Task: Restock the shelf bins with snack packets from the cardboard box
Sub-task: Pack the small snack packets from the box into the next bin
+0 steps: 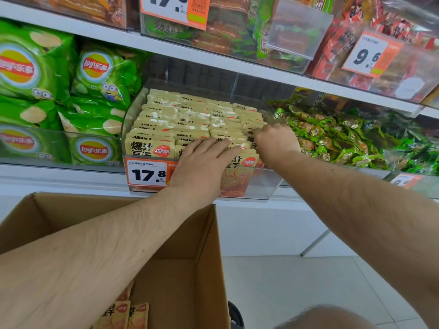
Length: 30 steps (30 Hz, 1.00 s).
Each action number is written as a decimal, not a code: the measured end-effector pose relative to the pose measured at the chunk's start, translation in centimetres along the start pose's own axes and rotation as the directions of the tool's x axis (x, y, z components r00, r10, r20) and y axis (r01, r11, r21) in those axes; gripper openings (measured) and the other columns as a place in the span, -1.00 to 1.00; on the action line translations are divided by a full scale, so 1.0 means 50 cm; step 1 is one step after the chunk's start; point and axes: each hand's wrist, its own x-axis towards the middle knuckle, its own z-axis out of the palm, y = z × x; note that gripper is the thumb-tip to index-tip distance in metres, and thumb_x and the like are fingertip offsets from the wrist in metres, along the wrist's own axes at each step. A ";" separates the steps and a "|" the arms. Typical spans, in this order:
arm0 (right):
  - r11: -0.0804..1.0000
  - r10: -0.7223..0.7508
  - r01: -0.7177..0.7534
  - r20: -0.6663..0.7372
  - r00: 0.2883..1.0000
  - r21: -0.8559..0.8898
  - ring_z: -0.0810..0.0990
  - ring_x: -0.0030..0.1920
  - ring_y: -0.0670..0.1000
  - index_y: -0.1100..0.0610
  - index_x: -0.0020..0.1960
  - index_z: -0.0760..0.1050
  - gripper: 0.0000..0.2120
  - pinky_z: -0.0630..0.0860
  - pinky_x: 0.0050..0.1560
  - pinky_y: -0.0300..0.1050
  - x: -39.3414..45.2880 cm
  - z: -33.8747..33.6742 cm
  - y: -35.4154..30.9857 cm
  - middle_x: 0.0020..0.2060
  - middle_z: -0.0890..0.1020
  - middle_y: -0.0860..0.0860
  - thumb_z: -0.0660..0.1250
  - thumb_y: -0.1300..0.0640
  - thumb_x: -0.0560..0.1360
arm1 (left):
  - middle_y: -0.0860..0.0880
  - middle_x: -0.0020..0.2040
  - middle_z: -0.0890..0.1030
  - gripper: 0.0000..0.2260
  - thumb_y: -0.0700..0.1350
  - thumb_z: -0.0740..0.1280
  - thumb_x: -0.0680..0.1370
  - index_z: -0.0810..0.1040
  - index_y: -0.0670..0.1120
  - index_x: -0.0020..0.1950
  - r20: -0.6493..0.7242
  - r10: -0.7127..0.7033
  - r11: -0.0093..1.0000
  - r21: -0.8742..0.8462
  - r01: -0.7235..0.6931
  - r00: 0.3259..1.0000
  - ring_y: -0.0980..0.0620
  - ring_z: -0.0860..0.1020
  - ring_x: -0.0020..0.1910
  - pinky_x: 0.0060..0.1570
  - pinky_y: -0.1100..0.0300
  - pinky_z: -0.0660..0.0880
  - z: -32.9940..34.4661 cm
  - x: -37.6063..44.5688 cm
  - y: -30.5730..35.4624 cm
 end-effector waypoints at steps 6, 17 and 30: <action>0.997 0.015 -0.019 0.049 0.999 0.072 0.51 0.24 0.21 0.21 0.27 0.47 -0.69 0.49 0.15 0.05 -0.013 -0.026 0.009 0.18 0.57 0.19 0.31 0.25 0.53 | 0.07 0.63 -0.11 -0.16 -0.24 0.30 0.55 -0.17 0.19 0.59 0.105 0.007 1.000 0.019 -0.009 0.994 -0.02 -0.18 0.60 0.48 -0.03 -0.33 -0.020 0.003 0.001; 0.891 0.107 0.054 -0.324 0.940 0.450 0.57 -0.01 0.24 0.21 0.04 0.56 -0.74 0.51 -0.13 0.04 -0.096 -0.150 -0.060 -0.04 0.61 0.16 0.33 0.03 0.50 | -0.01 0.49 0.27 -0.38 -0.13 0.32 0.48 0.22 -0.01 0.52 -0.010 0.125 0.991 0.049 -0.124 0.992 -0.03 0.13 0.47 0.40 -0.03 0.01 -0.082 -0.114 -0.014; 0.543 -0.182 0.171 -0.084 0.980 0.822 0.54 -0.19 0.04 -0.02 -0.26 0.43 -0.85 0.40 -0.23 -0.14 -0.171 -0.158 -0.485 -0.27 0.58 -0.07 0.29 0.02 0.48 | 0.10 0.27 0.50 -0.43 -0.01 0.36 0.55 0.23 0.05 0.51 0.540 -0.241 0.944 -0.062 0.323 0.806 0.10 0.49 0.19 0.17 0.19 0.46 -0.105 -0.389 -0.260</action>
